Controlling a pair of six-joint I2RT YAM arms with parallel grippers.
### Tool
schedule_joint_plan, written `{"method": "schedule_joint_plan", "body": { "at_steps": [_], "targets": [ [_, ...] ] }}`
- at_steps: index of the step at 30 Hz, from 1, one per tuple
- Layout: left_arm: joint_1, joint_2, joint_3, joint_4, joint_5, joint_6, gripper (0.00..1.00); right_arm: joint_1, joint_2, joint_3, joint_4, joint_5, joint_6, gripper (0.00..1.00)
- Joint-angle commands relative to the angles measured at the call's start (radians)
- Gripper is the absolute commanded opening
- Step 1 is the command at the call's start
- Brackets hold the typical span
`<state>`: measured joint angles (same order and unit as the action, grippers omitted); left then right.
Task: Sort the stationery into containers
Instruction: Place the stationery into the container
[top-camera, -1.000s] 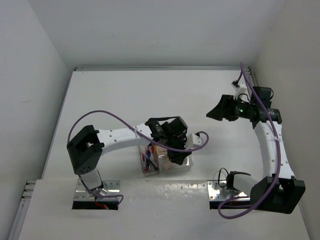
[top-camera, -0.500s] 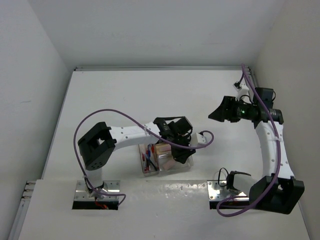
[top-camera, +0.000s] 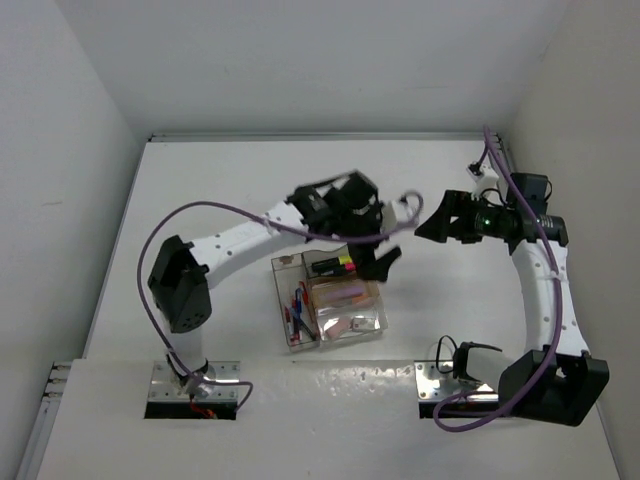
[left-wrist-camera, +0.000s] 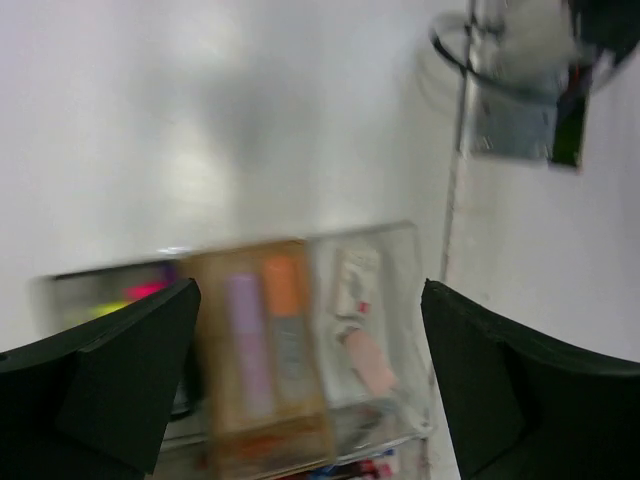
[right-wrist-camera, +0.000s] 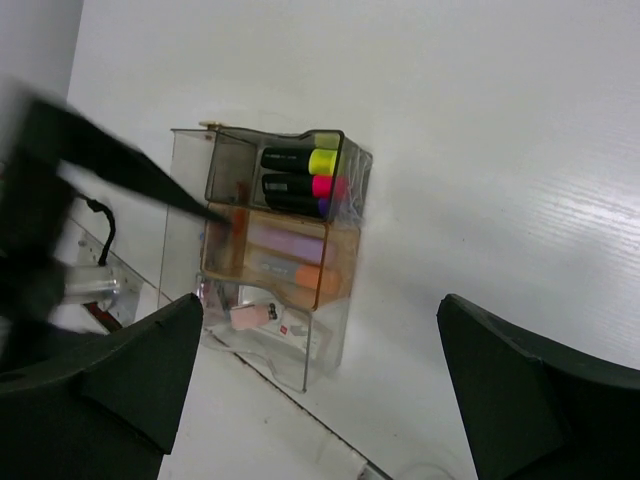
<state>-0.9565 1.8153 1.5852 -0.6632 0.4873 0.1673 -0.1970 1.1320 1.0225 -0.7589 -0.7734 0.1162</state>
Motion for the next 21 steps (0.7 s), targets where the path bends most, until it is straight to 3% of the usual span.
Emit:
{"method": "schedule_joint_plan", "body": {
  "at_steps": [1, 6, 11, 15, 21],
  "targets": [
    [0.166, -0.111, 0.253, -0.032, 0.065, -0.012, 1.0, -0.007, 0.017, 0.077, 0.015, 0.008, 0.006, 0.99],
    [0.468, -0.177, 0.3, -0.048, 0.06, -0.064, 1.0, -0.007, 0.057, 0.137, 0.047, 0.058, 0.026, 0.99],
    [0.723, -0.18, 0.179, -0.118, 0.068, -0.092, 1.0, -0.016, 0.141, 0.205, 0.073, 0.158, 0.017, 0.99],
    [0.831, -0.276, -0.081, 0.039, 0.015, -0.132, 1.0, -0.035, 0.204, 0.202, 0.113, 0.255, -0.003, 0.99],
    [0.913, -0.3, -0.201, 0.111, -0.104, -0.138, 1.0, -0.056, 0.256, 0.182, 0.128, 0.266, -0.012, 0.99]
  ]
}}
